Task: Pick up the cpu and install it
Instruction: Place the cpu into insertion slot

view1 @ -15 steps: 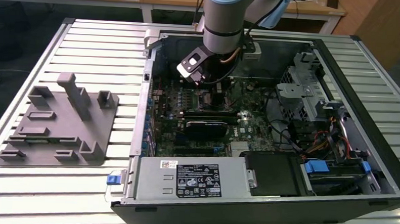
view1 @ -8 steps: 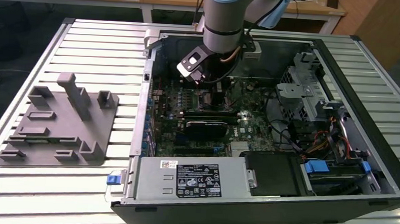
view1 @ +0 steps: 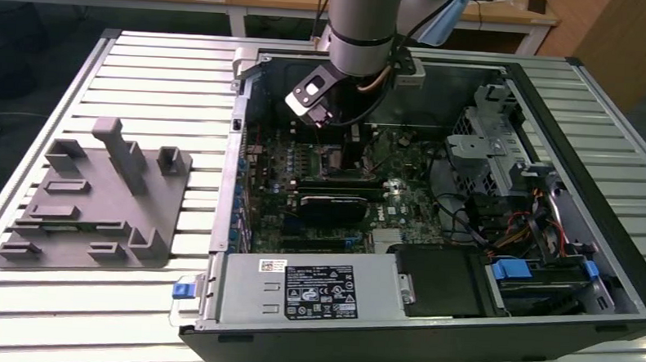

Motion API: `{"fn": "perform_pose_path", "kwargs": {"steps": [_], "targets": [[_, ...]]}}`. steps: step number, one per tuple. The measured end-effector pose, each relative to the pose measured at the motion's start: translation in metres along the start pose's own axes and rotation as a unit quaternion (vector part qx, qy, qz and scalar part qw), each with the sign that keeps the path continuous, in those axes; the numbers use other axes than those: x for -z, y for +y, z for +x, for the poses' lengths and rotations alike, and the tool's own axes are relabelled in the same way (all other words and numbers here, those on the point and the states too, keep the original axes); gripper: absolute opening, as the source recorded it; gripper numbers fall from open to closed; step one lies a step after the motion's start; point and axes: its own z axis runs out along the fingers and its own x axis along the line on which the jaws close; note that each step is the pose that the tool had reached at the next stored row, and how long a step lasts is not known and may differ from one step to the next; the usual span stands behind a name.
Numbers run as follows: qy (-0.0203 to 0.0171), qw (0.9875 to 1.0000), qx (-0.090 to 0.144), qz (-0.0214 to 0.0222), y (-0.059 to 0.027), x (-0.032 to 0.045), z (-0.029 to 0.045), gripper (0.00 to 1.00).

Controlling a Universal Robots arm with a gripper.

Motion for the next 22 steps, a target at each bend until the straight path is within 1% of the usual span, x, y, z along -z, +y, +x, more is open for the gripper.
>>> {"fn": "perform_pose_path", "kwargs": {"steps": [2,9,10,11,12,13,14,17,18,19,20,22], "targets": [[0.0,1.0,0.0,0.0,0.0001,0.0019,0.0,0.61],[0.0001,1.0,0.0,0.0,0.0001,0.0021,0.0,0.61],[0.0002,1.0,0.0,0.0,0.0001,0.0021,0.0,0.59],[0.0002,1.0,0.0,0.0,0.0001,0.0021,0.0,0.53],[0.0002,1.0,0.0,0.0,0.0001,0.0021,0.0,0.53],[0.0002,1.0,0.0,0.0,0.0001,0.0021,0.0,0.47],[0.0003,1.0,0.0,0.0,0.0001,0.0021,0.0,0.47],[0.0003,1.0,0.0,0.0,0.0001,0.0021,0.0,0.29],[0.0003,1.0,0.0,0.0,0.0001,0.0021,0.0,0.29],[0.0004,1.0,0.0,0.0,0.0001,0.0021,0.0,0.24],[0.0004,1.0,0.0,0.0,0.0001,0.0021,0.0,0.24],[0.0004,1.0,0.0,0.0,0.0001,0.0021,0.0,0.12]]}}
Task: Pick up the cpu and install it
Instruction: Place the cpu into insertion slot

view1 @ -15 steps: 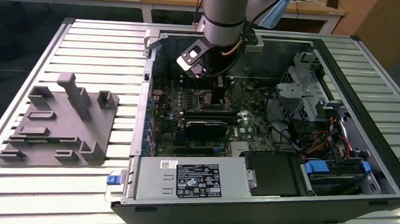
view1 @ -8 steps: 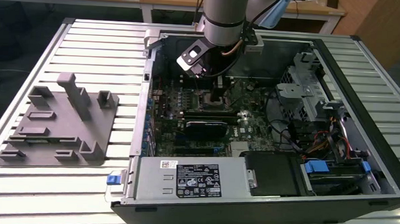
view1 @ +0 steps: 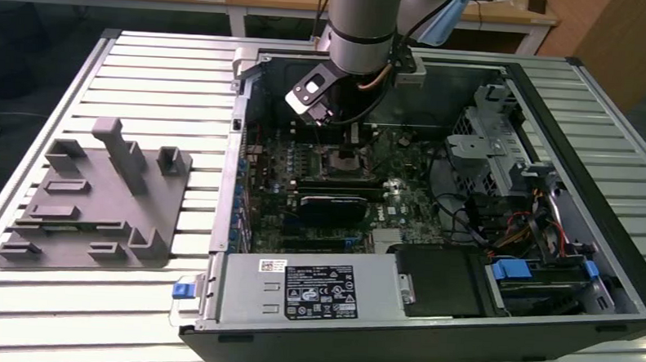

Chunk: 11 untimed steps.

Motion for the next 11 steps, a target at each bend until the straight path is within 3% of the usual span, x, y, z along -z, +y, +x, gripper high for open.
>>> {"fn": "perform_pose_path", "kwargs": {"steps": [7,11], "targets": [[0.0002,1.0,0.0,0.0,0.0,-0.0001,-0.0001,0.11],[0.0002,1.0,0.0,0.0,-0.0002,-0.0048,-0.0004,0.11]]}}
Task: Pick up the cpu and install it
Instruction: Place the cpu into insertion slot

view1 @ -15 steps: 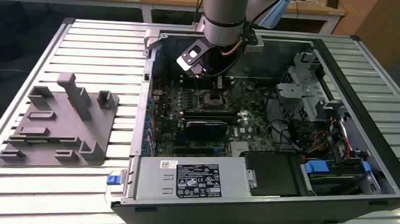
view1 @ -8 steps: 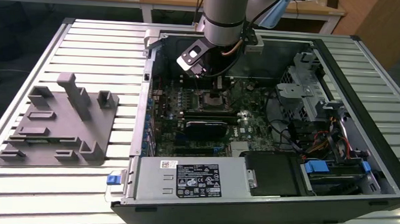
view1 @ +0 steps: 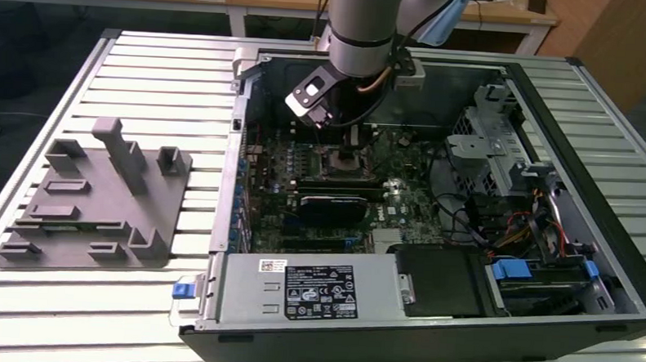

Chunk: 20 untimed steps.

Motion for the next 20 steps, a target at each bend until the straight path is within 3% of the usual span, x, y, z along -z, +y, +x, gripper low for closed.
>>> {"fn": "perform_pose_path", "kwargs": {"steps": [8,20], "targets": [[0.002,1.0,0.0,0.0002,-0.0002,-0.005,0.0,0.11],[0.0019,1.0,0.0,0.0004,-0.0004,-0.0097,0.0,0.11]]}}
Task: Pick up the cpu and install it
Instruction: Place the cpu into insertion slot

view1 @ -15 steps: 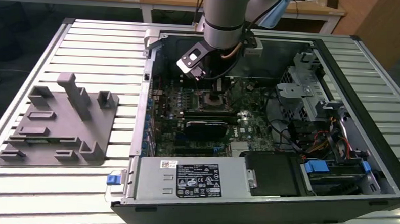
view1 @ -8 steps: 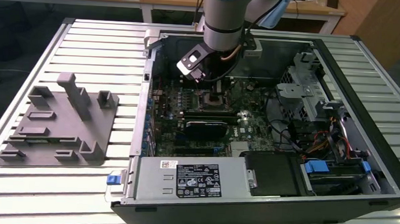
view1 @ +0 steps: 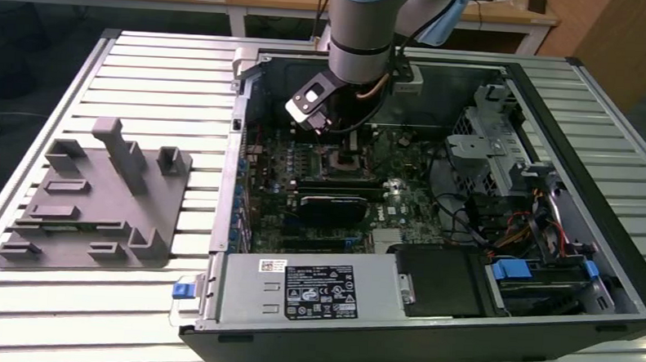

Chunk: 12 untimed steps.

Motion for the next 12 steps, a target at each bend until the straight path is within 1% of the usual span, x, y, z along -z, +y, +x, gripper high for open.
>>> {"fn": "perform_pose_path", "kwargs": {"steps": [8,12], "targets": [[0.0006,1.0,0.0,-0.0004,0.0001,0.0006,0.0002,0.11],[0.0003,1.0,0.0,-0.0002,0.0002,0.0051,0.0001,0.11]]}}
